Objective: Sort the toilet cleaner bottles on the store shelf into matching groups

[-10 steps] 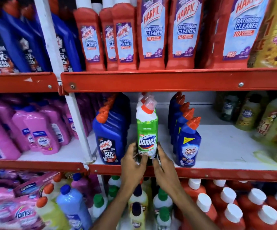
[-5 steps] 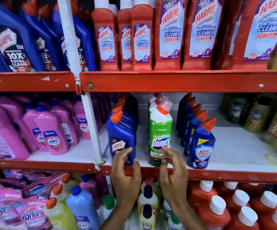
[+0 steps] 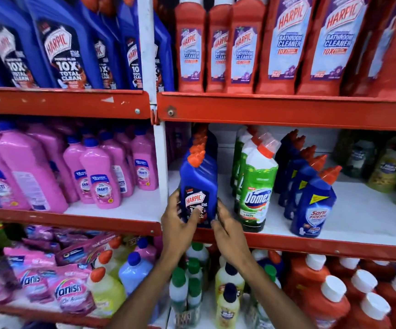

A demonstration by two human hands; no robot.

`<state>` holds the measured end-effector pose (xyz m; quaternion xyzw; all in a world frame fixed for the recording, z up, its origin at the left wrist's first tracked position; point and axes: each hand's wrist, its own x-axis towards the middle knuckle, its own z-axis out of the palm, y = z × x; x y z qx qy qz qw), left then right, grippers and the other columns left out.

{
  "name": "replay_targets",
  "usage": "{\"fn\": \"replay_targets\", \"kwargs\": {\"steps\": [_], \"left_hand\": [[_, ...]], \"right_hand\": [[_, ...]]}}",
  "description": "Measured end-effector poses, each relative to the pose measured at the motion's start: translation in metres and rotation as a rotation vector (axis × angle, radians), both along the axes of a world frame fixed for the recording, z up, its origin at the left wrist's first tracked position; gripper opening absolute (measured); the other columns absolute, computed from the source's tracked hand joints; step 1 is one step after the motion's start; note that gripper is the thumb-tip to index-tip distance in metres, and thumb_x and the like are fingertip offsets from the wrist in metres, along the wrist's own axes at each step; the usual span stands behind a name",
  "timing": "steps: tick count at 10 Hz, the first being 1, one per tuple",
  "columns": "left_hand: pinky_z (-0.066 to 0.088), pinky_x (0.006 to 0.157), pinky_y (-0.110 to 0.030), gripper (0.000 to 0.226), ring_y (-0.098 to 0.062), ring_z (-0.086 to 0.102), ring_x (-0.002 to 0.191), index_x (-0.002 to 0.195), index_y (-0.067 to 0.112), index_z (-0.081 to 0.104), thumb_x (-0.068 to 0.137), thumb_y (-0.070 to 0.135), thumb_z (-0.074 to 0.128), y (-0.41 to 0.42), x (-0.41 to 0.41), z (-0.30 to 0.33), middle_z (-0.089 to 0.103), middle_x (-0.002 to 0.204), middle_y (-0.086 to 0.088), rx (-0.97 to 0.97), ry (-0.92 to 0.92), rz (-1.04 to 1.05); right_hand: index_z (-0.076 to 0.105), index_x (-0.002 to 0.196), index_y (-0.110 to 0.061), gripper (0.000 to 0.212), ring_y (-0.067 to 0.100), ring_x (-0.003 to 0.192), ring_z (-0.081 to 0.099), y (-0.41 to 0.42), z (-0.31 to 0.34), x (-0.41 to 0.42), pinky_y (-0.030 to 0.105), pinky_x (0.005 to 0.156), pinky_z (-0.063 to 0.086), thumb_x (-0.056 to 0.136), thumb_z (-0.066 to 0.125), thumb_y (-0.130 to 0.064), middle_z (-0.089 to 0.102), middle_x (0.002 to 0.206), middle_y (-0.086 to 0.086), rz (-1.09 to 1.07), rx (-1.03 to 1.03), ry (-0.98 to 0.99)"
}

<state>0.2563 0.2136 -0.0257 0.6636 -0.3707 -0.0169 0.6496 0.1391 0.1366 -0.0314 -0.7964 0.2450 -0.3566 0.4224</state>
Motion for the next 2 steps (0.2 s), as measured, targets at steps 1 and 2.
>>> {"fn": "replay_targets", "kwargs": {"steps": [1,2], "left_hand": [[0.052,0.076,-0.004,0.055,0.013,0.069,0.094,0.136,0.017,0.054,0.087,0.009,0.077,0.0007,0.0020,-0.0012,0.073,0.110,0.005,-0.053,-0.012,-0.003],[0.060,0.094,-0.027,0.064,-0.011,0.072,0.111,0.145,0.017,0.048,0.088,0.015,0.076,0.0022,-0.0007,0.0000,0.071,0.127,-0.004,-0.039,-0.033,0.025]], "right_hand": [[0.036,0.151,-0.027,0.064,-0.025,0.100,0.055,0.0003,0.0029,0.0010,-0.004,0.083,0.038,0.088,0.044,-0.015,0.053,0.105,-0.057,0.020,0.004,-0.011],[0.036,0.150,-0.026,0.060,-0.021,0.105,0.056,0.0013,0.0047,0.0029,0.003,0.092,0.042,0.094,0.047,-0.012,0.055,0.112,-0.052,0.022,0.061,-0.056]]}}
